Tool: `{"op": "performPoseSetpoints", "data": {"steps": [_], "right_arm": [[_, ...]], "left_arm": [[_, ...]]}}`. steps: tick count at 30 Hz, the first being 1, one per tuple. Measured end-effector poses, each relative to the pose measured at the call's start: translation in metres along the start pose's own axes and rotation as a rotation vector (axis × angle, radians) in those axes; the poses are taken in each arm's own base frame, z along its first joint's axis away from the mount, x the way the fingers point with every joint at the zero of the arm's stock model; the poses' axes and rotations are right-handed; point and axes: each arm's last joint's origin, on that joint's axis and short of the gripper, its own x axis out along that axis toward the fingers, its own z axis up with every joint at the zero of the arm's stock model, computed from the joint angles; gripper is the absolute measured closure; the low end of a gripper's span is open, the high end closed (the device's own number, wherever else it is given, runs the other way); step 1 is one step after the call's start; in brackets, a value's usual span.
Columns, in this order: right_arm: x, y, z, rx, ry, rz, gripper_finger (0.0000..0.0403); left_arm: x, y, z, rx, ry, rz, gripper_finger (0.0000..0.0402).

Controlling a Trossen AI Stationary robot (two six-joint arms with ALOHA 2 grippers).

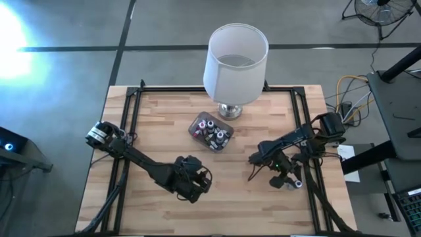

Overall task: Pick & Place food coloring
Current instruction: Put the large blue food coloring into the black bin

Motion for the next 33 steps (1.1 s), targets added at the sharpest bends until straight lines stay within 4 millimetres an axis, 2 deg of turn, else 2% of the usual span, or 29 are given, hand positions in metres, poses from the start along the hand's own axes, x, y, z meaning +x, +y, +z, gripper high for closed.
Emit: {"op": "performPoseSetpoints", "data": {"steps": [9, 17, 21, 25, 29, 33], "right_arm": [[-0.01, 0.011, -0.006, -0.094, -0.139, -0.104, 0.0193], [-0.021, 0.031, -0.03, -0.17, -0.381, -0.204, 0.0133], [-0.021, 0.034, -0.039, -0.16, -0.417, -0.199, 0.0117], [-0.011, 0.027, -0.039, -0.125, -0.397, -0.211, 0.0119], [0.002, 0.022, -0.042, -0.127, -0.383, -0.245, 0.0145], [0.007, 0.023, -0.054, -0.148, -0.483, -0.248, 0.0171]], "left_arm": [[0.0, 0.0, 0.0, 0.0, 0.0, 0.0, 0.0268], [0.0, 0.0, 0.0, 0.0, 0.001, 0.0, 0.0268], [0.0, 0.0, 0.0, 0.0, 0.001, 0.0, 0.0268], [0.0, 0.0, 0.0, 0.0, 0.001, 0.0, 0.0268], [-0.001, 0.0, -0.001, -0.002, 0.002, -0.002, 0.0268], [-0.001, 0.0, -0.002, -0.001, 0.012, -0.006, 0.0268]]}}
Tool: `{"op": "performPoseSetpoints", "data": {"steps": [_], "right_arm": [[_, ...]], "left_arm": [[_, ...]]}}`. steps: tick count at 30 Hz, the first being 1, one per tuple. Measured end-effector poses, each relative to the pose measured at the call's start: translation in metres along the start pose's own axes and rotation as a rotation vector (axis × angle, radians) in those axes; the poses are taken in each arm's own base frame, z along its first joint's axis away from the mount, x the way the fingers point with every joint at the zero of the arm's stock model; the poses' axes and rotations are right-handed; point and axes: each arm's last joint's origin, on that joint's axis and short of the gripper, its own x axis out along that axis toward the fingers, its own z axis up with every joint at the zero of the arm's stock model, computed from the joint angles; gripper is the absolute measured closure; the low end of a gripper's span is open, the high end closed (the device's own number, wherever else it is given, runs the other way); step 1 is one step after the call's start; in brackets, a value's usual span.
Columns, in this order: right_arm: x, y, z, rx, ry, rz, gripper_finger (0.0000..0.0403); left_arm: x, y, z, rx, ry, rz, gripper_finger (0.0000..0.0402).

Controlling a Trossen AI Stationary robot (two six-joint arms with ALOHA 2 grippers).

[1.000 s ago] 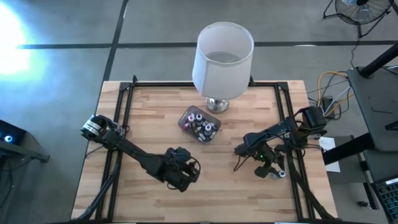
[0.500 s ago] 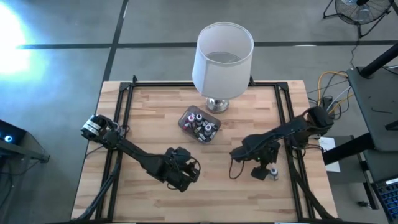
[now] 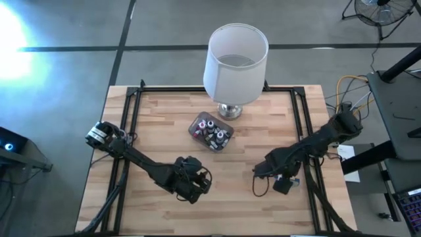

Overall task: Pick & Place food coloring
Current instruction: Put the large blue food coloring into the black bin

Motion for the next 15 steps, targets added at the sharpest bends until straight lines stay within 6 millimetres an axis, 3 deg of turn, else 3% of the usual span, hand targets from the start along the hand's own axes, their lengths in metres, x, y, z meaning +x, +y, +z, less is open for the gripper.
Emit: {"op": "performPoseSetpoints", "data": {"steps": [6, 15], "right_arm": [[-0.015, 0.008, -0.019, -0.149, -0.224, 0.099, 0.0175], [0.008, 0.017, 0.01, -0.289, -0.28, -0.018, 0.014]], "left_arm": [[0.0, 0.0, 0.0, 0.0, 0.001, 0.0, 0.0268], [0.001, 0.0, 0.0, -0.007, 0.01, -0.001, 0.0268]]}}
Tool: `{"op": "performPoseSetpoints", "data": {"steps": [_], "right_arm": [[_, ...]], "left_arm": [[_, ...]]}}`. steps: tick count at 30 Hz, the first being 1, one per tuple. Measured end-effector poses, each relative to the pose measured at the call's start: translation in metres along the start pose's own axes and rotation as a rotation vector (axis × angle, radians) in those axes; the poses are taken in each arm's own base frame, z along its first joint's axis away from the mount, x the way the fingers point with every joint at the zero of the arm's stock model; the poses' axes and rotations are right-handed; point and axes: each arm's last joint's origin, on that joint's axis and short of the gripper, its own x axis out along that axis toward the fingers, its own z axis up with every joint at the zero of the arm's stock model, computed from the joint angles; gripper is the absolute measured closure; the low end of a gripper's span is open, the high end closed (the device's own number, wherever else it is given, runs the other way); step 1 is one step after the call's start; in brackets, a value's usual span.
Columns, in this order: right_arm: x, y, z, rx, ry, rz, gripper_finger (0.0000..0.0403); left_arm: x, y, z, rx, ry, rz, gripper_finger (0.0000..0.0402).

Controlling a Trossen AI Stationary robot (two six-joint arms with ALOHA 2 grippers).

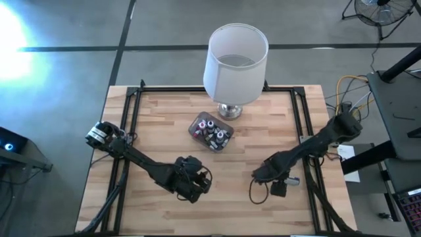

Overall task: Pick & Place food coloring
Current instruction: Put the large blue food coloring into the black bin

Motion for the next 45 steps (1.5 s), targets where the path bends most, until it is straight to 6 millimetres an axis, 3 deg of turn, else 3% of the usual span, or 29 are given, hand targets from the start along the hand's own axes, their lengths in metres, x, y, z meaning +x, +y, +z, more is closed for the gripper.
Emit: {"op": "performPoseSetpoints", "data": {"steps": [5, 9, 26, 31, 34, 37, 42, 45], "right_arm": [[0.022, -0.001, 0.011, -0.056, 0.05, -0.11, 0.0125], [0.028, 0.004, 0.019, -0.084, 0.017, -0.078, 0.0134], [0.033, -0.002, 0.015, -0.037, 0.014, -0.074, 0.0297], [0.022, -0.003, 0.01, -0.029, -0.023, -0.077, 0.0298], [0.008, -0.004, 0.004, -0.007, -0.079, -0.051, 0.0298], [-0.024, 0.0, -0.002, 0.042, -0.257, -0.004, 0.0298], [-0.097, -0.001, -0.011, 0.164, -0.842, 0.079, 0.0298], [-0.127, -0.013, -0.008, 0.278, -1.144, 0.124, 0.0298]], "left_arm": [[0.0, 0.0, -0.001, -0.011, 0.021, -0.005, 0.0268], [0.0, 0.0, -0.001, -0.015, 0.029, -0.007, 0.0268], [-0.002, -0.001, -0.005, -0.01, 0.076, -0.018, 0.0268], [-0.005, -0.001, -0.006, -0.025, 0.061, -0.02, 0.0268], [-0.008, 0.0, -0.005, -0.041, 0.051, -0.017, 0.0268], [-0.013, 0.003, -0.006, -0.069, 0.059, 0.004, 0.0268], [-0.032, 0.011, -0.007, -0.159, 0.013, 0.056, 0.0268], [-0.05, 0.02, -0.003, -0.221, -0.062, 0.083, 0.0268]]}}
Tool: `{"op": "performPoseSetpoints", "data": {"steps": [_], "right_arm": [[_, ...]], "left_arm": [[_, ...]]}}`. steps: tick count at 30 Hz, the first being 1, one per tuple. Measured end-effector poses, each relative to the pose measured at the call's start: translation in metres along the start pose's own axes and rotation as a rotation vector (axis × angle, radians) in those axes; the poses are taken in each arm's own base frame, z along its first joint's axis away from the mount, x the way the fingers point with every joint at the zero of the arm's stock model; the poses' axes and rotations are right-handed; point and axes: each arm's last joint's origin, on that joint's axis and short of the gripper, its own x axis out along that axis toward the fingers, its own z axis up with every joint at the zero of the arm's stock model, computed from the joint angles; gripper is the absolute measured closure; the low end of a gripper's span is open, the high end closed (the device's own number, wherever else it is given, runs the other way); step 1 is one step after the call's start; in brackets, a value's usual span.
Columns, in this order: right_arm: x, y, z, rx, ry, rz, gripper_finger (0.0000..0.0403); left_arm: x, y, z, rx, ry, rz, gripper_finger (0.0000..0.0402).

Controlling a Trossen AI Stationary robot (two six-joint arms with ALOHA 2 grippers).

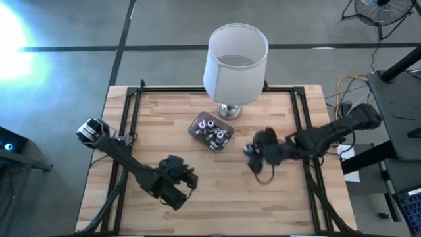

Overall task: Pick & Place food coloring
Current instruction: Put the large blue food coloring into the black bin

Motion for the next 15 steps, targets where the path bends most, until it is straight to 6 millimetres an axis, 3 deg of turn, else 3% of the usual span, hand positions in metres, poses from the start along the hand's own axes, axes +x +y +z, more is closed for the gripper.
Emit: {"op": "performPoseSetpoints", "data": {"steps": [3, 8, 15], "right_arm": [[0.009, -0.007, 0.022, 0.031, -0.152, 0.031, 0.0298], [0.037, -0.014, 0.047, 0.018, -0.261, 0.036, 0.0298], [0.087, -0.012, 0.063, -0.015, -0.272, 0.097, 0.0298]], "left_arm": [[-0.017, 0.009, 0.01, -0.034, -0.051, 0.009, 0.0268], [-0.038, 0.02, 0.029, -0.038, -0.052, 0.011, 0.0268], [-0.061, 0.038, 0.058, -0.081, -0.084, 0.011, 0.0268]]}}
